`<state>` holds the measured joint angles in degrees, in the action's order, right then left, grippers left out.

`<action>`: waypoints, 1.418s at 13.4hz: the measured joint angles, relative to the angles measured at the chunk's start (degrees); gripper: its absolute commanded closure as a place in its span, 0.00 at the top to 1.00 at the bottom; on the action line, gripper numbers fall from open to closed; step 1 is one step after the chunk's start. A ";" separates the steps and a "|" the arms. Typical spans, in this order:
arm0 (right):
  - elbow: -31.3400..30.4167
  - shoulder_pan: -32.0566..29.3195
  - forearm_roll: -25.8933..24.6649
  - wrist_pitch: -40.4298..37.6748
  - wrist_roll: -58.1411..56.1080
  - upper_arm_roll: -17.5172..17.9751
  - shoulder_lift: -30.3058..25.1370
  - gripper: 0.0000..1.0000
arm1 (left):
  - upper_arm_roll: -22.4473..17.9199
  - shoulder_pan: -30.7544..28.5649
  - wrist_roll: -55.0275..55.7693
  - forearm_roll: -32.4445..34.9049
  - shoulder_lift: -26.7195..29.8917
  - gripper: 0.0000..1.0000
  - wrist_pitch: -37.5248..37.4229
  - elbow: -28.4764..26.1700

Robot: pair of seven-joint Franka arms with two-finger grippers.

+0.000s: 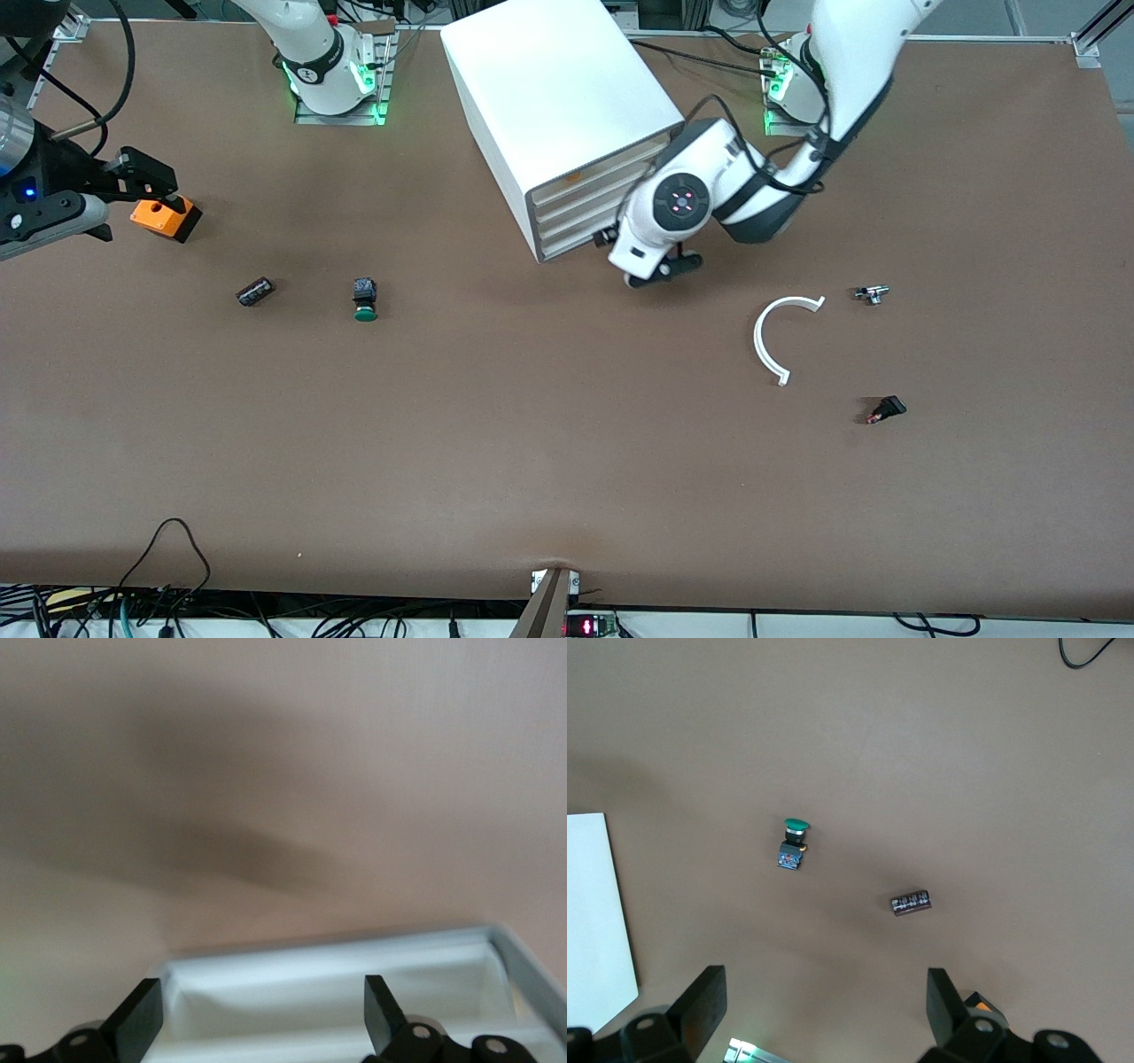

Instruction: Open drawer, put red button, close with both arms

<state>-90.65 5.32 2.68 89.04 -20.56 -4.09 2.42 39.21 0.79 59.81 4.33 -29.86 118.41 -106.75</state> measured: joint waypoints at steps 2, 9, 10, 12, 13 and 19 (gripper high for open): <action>0.00 0.00 -0.01 0.00 0.00 0.01 0.12 1.00 | -0.09 -2.96 -3.02 3.37 0.05 1.00 -0.65 2.16; 0.00 -0.08 -0.13 0.12 0.04 -0.02 0.37 1.00 | -5.00 -11.17 -26.53 4.07 1.96 1.00 -7.46 9.23; 0.00 -0.08 -0.13 0.15 0.05 -0.02 0.38 1.00 | -7.22 -11.20 -30.28 4.06 3.09 1.00 -7.72 9.35; 0.00 -0.09 -0.13 0.18 0.05 -0.01 0.38 1.00 | -12.81 -10.86 -37.88 4.05 5.71 1.00 -8.23 9.37; 0.00 -0.09 -0.13 0.19 0.05 -0.01 0.38 1.00 | -16.59 -10.00 -41.93 3.39 7.37 1.00 -8.98 9.40; 0.00 -0.09 -0.13 0.21 0.05 -0.01 0.38 1.00 | -34.03 -2.98 -55.91 -1.53 16.81 1.00 -15.58 8.99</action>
<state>-90.65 5.23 2.55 89.25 -20.51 -4.10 2.80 5.18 -2.19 3.90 2.80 -13.05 102.84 -97.76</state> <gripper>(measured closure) 0.000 0.000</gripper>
